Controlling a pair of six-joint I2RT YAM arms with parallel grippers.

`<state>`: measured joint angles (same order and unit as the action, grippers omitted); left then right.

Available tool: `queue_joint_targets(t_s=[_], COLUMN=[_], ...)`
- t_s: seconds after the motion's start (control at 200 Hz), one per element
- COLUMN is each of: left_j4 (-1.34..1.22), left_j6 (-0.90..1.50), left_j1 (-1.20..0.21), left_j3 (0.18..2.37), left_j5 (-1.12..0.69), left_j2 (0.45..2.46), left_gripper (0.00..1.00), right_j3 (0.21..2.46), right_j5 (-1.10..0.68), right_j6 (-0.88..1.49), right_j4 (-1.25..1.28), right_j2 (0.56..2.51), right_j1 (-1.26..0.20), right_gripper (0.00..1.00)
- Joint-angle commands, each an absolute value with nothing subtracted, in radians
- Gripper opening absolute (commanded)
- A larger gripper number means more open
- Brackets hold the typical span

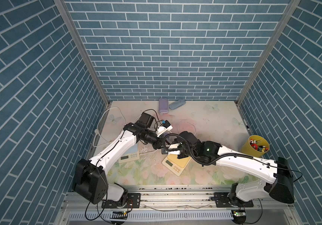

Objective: Charge the electronic scale
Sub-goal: Pick up the charging cable from the center of the board, then adjust the electronic scale at the center of the board.

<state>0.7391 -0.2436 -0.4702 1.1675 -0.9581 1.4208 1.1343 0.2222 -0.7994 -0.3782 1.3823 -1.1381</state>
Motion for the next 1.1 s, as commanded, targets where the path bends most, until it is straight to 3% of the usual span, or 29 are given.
queue_joint_targets(t_s=[0.0,0.035,0.15,0.27,0.51,0.825,1.095], left_j4=[0.752,0.747,0.676,0.579,0.559,0.413,0.257], left_j6=[-0.255,-0.252,-0.218,-0.172,-0.134,0.072,0.196], left_j1=[-0.471,-0.471,-0.469,-0.464,-0.462,-0.463,-0.463], left_j3=[1.178,1.173,1.124,1.069,0.985,0.748,0.644], left_j5=[-0.981,-0.968,-0.914,-0.883,-0.734,-0.371,-0.354], left_j2=[1.388,1.379,1.323,1.270,1.194,1.036,1.142], left_gripper=[0.00,0.04,0.36,0.49,0.55,0.57,0.57], right_j3=[1.151,1.155,1.210,1.217,1.186,1.169,1.110], right_j5=[0.238,0.239,0.268,0.299,0.311,0.214,0.105], right_j6=[-0.816,-0.806,-0.734,-0.643,-0.284,0.143,0.273], right_j4=[-0.333,-0.337,-0.417,-0.500,-0.774,-0.949,-0.933], right_j2=[1.381,1.378,1.385,1.379,1.383,1.433,1.583], right_j1=[-1.142,-1.142,-1.140,-1.139,-1.113,-1.101,-1.016], right_gripper=[0.00,0.00,0.00,0.00,0.00,0.00,0.00])
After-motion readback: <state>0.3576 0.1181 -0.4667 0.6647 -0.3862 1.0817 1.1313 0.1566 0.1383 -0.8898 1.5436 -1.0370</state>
